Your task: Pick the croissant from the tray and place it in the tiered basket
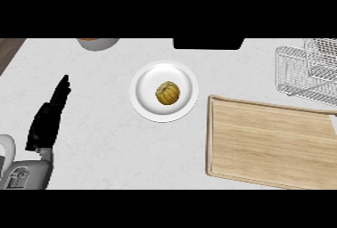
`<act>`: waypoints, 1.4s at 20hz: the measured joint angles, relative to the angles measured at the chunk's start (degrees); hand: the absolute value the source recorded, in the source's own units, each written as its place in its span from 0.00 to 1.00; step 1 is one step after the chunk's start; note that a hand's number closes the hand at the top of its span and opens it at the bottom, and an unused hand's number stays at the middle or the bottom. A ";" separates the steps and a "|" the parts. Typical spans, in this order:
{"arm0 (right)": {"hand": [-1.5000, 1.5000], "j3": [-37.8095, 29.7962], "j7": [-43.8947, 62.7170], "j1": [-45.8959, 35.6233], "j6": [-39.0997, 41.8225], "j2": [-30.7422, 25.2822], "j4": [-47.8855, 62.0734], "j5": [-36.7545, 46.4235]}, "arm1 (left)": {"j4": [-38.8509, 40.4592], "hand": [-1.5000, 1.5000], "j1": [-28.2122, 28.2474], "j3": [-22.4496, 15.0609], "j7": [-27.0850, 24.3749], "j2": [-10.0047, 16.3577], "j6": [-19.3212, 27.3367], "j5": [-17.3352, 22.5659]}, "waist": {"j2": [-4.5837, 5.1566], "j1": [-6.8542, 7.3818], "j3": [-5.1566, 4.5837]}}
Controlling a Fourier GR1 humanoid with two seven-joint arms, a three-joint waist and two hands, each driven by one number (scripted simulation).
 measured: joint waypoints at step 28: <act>0.00 -20.97 -5.24 2.81 -2.48 -6.92 5.03 -18.32 | -0.72 0.50 0.06 2.37 0.83 0.32 -2.09 -0.40 | -0.44 -1.05 -0.07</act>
